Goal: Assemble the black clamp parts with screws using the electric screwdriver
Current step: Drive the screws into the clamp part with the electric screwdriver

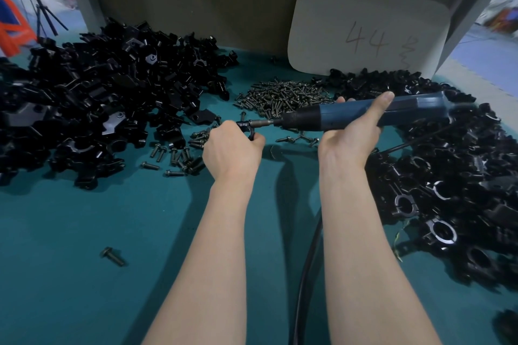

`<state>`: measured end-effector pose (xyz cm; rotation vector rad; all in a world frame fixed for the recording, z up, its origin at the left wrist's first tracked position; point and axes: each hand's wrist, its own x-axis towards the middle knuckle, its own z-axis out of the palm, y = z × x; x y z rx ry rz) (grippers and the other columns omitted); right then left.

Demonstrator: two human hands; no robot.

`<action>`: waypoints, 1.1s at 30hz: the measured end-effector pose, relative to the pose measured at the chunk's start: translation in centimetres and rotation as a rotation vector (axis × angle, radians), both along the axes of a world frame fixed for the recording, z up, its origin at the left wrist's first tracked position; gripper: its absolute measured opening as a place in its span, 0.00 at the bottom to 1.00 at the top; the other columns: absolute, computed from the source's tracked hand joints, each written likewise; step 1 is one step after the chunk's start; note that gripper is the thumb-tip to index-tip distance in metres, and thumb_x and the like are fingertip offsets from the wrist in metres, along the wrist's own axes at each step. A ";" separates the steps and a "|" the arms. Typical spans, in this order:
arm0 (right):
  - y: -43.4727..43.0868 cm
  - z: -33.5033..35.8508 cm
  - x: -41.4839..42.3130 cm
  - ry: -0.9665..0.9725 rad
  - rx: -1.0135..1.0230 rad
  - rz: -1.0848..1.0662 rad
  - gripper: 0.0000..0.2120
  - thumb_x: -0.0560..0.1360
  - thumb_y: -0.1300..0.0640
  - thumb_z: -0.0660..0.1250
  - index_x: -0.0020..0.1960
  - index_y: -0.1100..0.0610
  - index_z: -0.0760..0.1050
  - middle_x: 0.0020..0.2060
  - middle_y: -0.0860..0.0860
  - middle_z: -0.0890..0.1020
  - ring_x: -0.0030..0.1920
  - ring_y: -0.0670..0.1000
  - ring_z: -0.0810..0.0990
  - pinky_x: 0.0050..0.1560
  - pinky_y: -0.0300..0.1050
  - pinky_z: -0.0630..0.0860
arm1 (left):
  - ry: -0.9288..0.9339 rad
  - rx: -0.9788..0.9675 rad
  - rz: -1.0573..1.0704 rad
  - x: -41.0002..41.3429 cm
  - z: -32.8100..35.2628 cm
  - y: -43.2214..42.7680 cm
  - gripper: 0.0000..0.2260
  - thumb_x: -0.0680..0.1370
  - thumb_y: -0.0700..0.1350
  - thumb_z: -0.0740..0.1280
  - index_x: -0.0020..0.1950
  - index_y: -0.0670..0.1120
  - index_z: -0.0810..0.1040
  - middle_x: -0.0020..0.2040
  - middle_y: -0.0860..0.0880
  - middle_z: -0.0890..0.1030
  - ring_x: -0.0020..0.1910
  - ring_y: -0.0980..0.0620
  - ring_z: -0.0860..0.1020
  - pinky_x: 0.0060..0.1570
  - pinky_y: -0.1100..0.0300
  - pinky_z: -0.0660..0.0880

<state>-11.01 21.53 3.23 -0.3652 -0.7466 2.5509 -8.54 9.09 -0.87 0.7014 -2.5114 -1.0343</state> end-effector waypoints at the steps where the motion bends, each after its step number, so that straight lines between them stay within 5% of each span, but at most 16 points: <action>1: 0.0 0.0 0.0 0.001 0.004 0.000 0.26 0.78 0.45 0.63 0.69 0.58 0.62 0.48 0.53 0.75 0.40 0.48 0.80 0.36 0.37 0.78 | -0.002 0.001 0.001 0.0 0.0 0.0 0.11 0.74 0.52 0.69 0.47 0.44 0.78 0.36 0.48 0.77 0.37 0.44 0.77 0.34 0.58 0.69; 10: -0.3 0.3 0.2 0.055 0.032 0.021 0.24 0.79 0.45 0.61 0.68 0.57 0.62 0.48 0.53 0.75 0.39 0.46 0.82 0.38 0.37 0.78 | -0.036 0.007 0.003 0.1 0.4 0.1 0.12 0.74 0.52 0.69 0.47 0.43 0.78 0.41 0.45 0.81 0.43 0.41 0.80 0.38 0.56 0.76; 19: -0.3 0.0 0.5 0.118 0.039 0.128 0.23 0.78 0.42 0.61 0.68 0.53 0.64 0.51 0.53 0.76 0.53 0.53 0.79 0.52 0.45 0.77 | -0.112 0.056 -0.022 0.3 0.8 -0.4 0.12 0.73 0.53 0.68 0.45 0.43 0.78 0.40 0.45 0.83 0.41 0.44 0.81 0.33 0.59 0.71; 24: -0.1 -0.3 0.6 0.128 0.040 0.183 0.26 0.77 0.41 0.62 0.69 0.53 0.65 0.48 0.52 0.76 0.50 0.52 0.79 0.50 0.45 0.77 | -0.199 0.092 -0.085 0.7 1.3 -1.1 0.13 0.74 0.53 0.68 0.47 0.43 0.78 0.39 0.46 0.84 0.41 0.47 0.83 0.39 0.57 0.78; 29: 0.5 -0.1 0.5 0.165 0.029 0.187 0.22 0.77 0.43 0.63 0.65 0.54 0.69 0.46 0.52 0.77 0.43 0.50 0.82 0.44 0.42 0.79 | -0.243 0.218 -0.123 0.9 1.6 -1.7 0.12 0.73 0.51 0.67 0.45 0.42 0.80 0.29 0.48 0.83 0.26 0.52 0.78 0.41 0.58 0.79; 33: 1.1 0.3 0.5 0.164 -0.087 0.166 0.16 0.77 0.43 0.63 0.57 0.53 0.72 0.51 0.55 0.76 0.48 0.54 0.80 0.54 0.46 0.79 | -0.137 0.443 -0.091 0.7 1.1 -1.9 0.09 0.75 0.48 0.68 0.43 0.42 0.79 0.30 0.47 0.83 0.31 0.49 0.81 0.47 0.52 0.82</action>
